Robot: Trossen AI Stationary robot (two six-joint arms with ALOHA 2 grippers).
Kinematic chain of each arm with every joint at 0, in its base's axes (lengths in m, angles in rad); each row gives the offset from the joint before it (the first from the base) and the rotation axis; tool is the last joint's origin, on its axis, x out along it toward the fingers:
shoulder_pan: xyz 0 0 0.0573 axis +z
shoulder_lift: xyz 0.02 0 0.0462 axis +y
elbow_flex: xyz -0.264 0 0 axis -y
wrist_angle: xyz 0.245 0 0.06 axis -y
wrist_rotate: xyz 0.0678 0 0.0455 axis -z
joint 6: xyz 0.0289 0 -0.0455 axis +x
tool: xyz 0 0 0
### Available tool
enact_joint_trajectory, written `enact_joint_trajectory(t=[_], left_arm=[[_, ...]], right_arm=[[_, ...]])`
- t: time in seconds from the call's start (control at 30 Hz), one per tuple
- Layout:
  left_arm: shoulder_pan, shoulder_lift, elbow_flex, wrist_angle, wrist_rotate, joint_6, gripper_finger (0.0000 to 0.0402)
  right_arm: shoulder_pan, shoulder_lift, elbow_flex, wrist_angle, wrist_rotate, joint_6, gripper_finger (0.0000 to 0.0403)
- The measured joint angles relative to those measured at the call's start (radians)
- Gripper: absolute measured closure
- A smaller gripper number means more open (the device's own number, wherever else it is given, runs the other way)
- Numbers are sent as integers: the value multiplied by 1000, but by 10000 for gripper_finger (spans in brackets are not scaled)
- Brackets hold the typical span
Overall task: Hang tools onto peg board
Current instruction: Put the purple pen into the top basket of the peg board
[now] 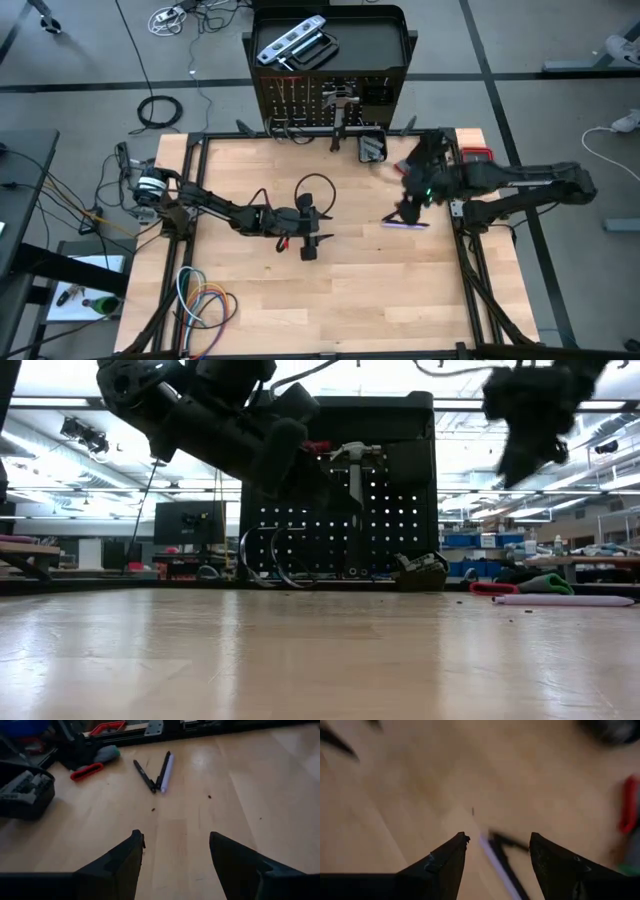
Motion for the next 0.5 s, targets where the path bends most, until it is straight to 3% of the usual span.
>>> enact_joint_trajectory(t=[0.2,0.5], left_arm=[[-8,0,0,0,3,-127,172],[-70,0,0,0,18,-205,172]], right_arm=[[124,100,-135,25,-55,43,173],[138,270,-141,9,-50,-24,172]])
